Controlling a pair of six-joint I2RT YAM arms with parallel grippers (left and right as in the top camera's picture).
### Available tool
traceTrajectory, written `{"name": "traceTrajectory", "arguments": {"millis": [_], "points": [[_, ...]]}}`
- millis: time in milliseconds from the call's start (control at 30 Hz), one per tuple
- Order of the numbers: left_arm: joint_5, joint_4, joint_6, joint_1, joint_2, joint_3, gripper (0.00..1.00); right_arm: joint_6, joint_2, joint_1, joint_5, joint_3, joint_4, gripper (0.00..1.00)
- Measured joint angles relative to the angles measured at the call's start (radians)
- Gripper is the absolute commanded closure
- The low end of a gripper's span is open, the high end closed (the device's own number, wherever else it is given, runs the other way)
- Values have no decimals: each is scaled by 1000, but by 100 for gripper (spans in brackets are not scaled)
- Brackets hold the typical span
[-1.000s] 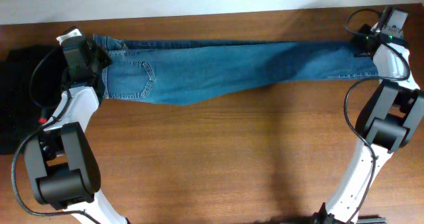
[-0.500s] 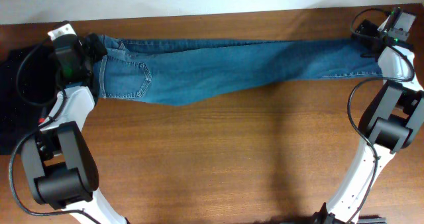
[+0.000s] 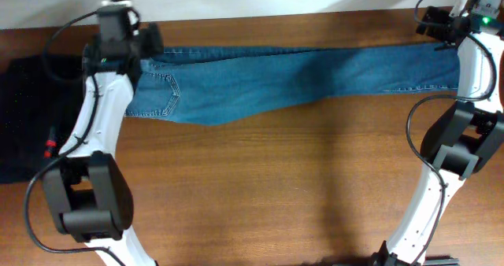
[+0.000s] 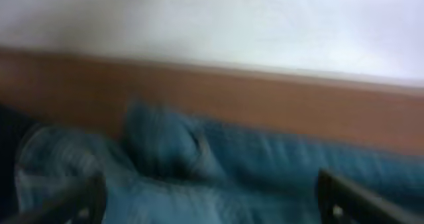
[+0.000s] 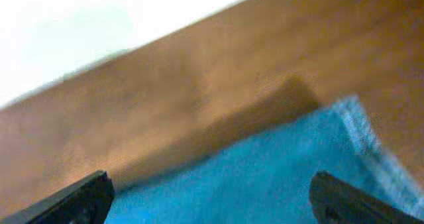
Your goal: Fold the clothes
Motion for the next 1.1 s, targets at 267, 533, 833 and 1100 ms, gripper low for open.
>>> {"name": "traceTrajectory", "arguments": {"millis": [267,533,833,1100], "points": [[6,-294,-6,-80,0,85,19,-13,0,40,-14,3,-267,60],[20,-422,-35,-77,2,85,100,-19,0,68,-39,3,-348,96],[31,-457,-35,-77,45,86,100,-50,0,91,-42,3,-343,96],[51,-425,-35,-77,182,85,100,-106,0,93,-42,-45,-293,96]]}}
